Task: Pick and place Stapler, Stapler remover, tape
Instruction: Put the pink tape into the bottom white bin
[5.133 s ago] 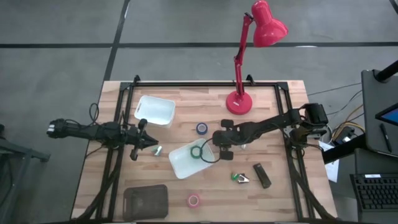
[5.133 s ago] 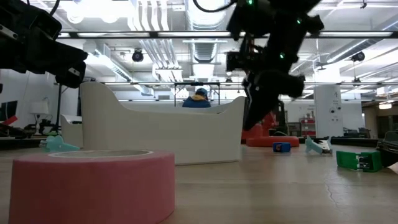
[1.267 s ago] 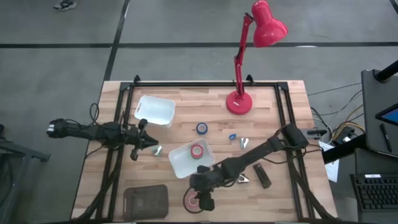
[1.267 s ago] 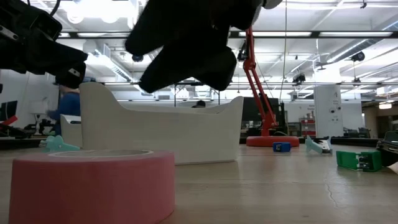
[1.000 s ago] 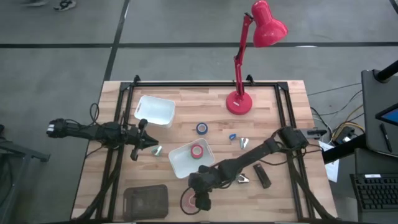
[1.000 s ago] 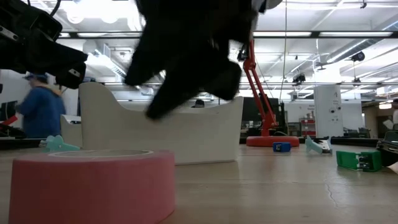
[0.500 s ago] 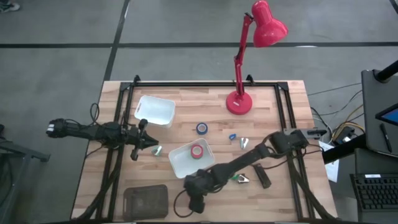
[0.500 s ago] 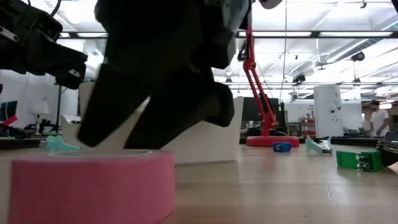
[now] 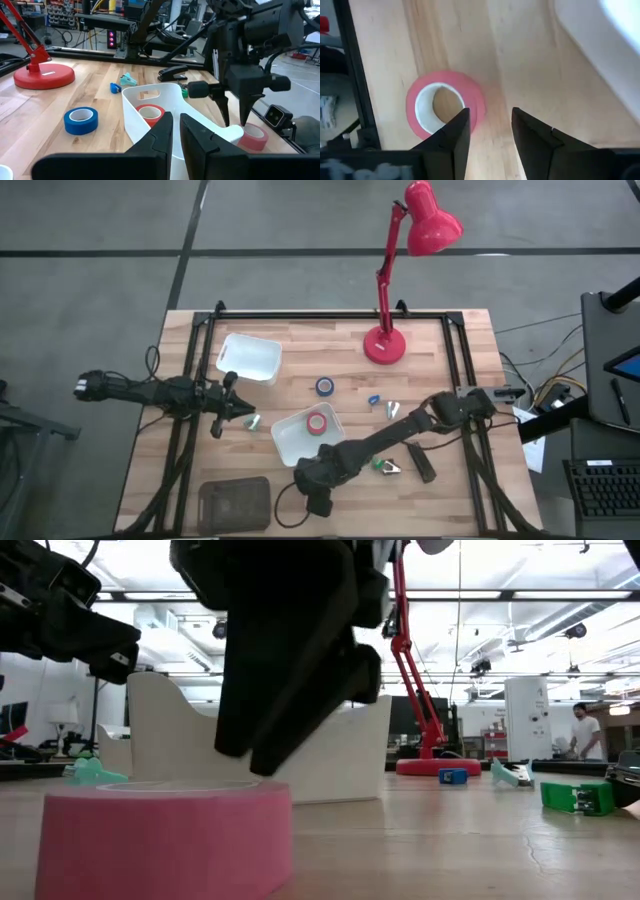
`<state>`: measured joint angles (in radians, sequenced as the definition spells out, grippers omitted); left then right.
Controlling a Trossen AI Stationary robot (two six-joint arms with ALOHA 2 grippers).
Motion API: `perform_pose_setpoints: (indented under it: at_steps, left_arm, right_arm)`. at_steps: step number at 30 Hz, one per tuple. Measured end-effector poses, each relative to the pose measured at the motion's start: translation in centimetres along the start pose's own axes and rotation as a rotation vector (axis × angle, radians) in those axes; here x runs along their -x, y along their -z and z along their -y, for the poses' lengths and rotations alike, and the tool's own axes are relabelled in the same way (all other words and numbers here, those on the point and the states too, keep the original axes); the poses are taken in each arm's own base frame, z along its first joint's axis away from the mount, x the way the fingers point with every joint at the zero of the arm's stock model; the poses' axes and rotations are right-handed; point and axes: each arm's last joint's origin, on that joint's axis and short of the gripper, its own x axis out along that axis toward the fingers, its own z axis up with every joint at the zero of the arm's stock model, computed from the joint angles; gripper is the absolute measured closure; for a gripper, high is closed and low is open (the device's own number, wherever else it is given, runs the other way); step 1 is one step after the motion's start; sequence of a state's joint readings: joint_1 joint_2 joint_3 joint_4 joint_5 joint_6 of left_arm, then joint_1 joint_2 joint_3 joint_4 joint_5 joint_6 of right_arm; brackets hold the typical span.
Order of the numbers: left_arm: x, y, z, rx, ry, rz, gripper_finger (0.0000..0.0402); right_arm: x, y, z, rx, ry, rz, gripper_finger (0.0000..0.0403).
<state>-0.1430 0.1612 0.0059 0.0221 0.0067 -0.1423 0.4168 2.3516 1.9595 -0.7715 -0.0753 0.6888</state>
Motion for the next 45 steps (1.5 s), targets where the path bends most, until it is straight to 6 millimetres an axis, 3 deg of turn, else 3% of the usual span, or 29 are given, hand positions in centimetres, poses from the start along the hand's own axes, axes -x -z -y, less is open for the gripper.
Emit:
perform_pose_setpoints:
  at_steps: [8, 17, 23, 28, 32, 40, 45]
  left_arm:
    - [0.0, 0.0, 0.0, 0.000, 0.000, -0.002, 0.0362]
    - [0.0, 0.0, 0.0, 0.000, 0.000, -0.003, 0.0362]
    - [0.0, 0.0, 0.0, 0.000, 0.000, -0.003, 0.0362]
    - [0.0, 0.0, 0.0, 0.000, 0.000, -0.003, 0.0362]
    - [0.0, 0.0, 0.0, 0.000, 0.000, -0.003, 0.0362]
    - [0.0, 0.0, 0.0, 0.000, 0.000, -0.003, 0.0362]
    - [0.0, 0.0, 0.0, 0.000, 0.000, -0.003, 0.0362]
  right_arm:
    - [-1.0, 0.2, 0.1, 0.005, -0.004, -0.021, 0.0273]
    - [0.1, -0.4, -0.7, 0.003, -0.035, 0.030, 0.0263]
    - [-1.8, 0.1, -0.4, -0.004, -0.021, 0.001, 0.0263]
    - [-1.8, 0.1, -0.4, -0.001, -0.039, -0.004, 0.0271]
    - [-1.8, 0.1, -0.4, -0.002, -0.040, -0.010, 0.0291]
    - [-1.8, 0.0, -0.3, 0.011, -0.061, -0.028, 0.0376]
    - [-1.7, -0.2, -0.1, 0.026, -0.060, -0.027, 0.0376]
